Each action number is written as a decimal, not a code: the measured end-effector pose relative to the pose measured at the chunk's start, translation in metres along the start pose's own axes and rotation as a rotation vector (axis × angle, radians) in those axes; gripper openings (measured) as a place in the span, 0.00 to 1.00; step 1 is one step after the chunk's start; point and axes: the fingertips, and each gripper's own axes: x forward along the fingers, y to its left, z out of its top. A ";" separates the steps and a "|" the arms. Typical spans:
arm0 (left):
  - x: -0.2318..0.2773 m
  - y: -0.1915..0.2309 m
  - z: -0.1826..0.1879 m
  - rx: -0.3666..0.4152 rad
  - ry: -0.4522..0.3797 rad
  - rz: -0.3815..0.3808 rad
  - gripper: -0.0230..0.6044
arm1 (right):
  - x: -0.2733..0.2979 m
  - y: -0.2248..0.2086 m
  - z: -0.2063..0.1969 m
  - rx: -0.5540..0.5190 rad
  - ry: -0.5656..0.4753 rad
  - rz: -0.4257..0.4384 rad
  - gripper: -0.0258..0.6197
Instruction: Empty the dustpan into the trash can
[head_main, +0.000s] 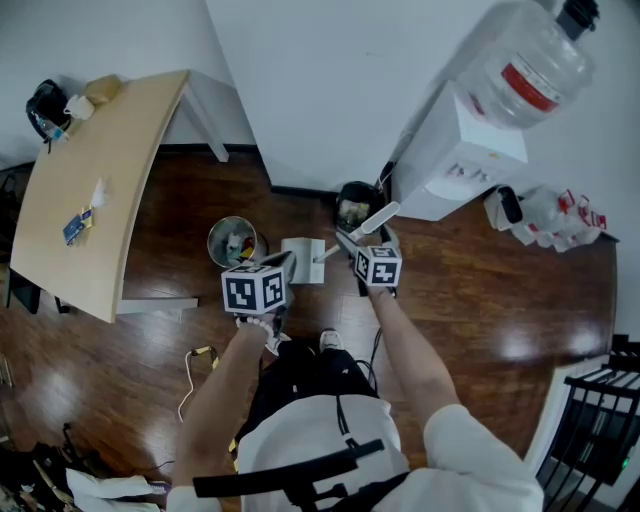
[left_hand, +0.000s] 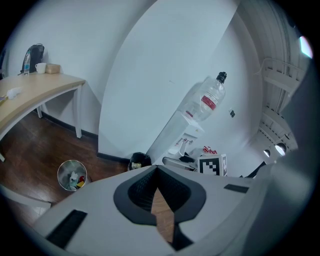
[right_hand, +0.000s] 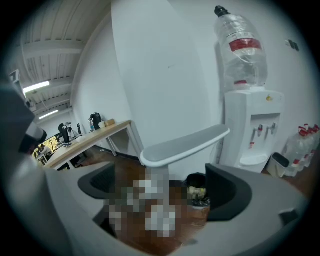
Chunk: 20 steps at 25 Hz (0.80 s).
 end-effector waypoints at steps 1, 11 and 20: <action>0.001 -0.002 -0.001 -0.002 -0.001 -0.001 0.02 | -0.005 -0.001 -0.002 -0.001 0.004 0.001 0.95; -0.011 -0.022 -0.023 -0.047 -0.153 0.053 0.02 | -0.085 0.036 -0.007 -0.024 -0.007 0.201 0.77; -0.095 -0.040 -0.048 -0.116 -0.333 0.063 0.02 | -0.159 0.092 0.001 0.195 -0.145 0.346 0.07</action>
